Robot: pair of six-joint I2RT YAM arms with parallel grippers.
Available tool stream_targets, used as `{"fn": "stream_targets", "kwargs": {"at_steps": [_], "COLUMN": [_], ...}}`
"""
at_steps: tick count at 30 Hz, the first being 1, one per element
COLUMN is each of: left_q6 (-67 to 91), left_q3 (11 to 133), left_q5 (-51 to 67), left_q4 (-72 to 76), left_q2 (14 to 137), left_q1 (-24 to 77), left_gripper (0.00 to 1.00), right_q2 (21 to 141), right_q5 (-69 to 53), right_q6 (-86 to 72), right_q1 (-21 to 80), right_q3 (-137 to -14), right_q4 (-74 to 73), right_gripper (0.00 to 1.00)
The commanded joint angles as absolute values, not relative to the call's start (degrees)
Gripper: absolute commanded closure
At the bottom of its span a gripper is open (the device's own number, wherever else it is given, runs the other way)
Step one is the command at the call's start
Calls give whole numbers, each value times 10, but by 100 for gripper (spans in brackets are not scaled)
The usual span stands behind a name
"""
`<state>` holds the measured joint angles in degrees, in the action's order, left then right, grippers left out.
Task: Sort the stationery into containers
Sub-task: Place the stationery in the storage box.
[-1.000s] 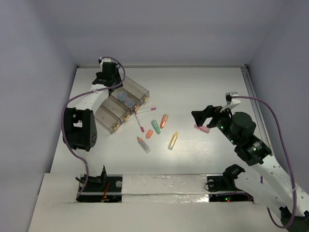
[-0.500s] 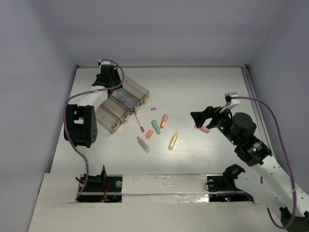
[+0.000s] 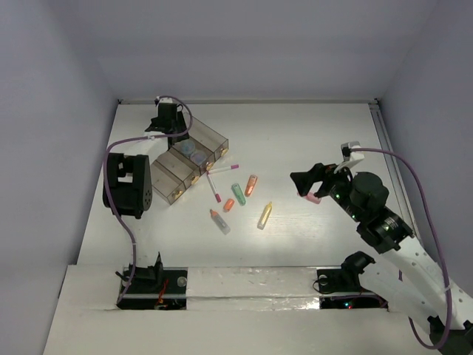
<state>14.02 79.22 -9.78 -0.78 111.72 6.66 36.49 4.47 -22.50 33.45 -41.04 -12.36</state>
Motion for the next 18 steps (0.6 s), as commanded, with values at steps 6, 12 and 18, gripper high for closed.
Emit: {"fn": "stream_targets", "kwargs": {"at_steps": [6, 12, 18], "left_q6": [130, 131, 134], "left_q3": [822, 824, 821], "left_q5": [-112, -119, -120], "left_q4": [10, 6, 4], "left_q2": [1121, 1117, 1088], "left_q1": [64, 64, 64], "left_gripper": [54, 29, 1], "right_q2": [367, 367, 368], "right_q5": [41, 40, 40], "right_q6": [-227, -227, -227], "right_q1": [335, 335, 335], "right_q3": [-403, -403, -403], "right_q4": [-93, -92, -90], "right_gripper": [5, 5, 5]}}
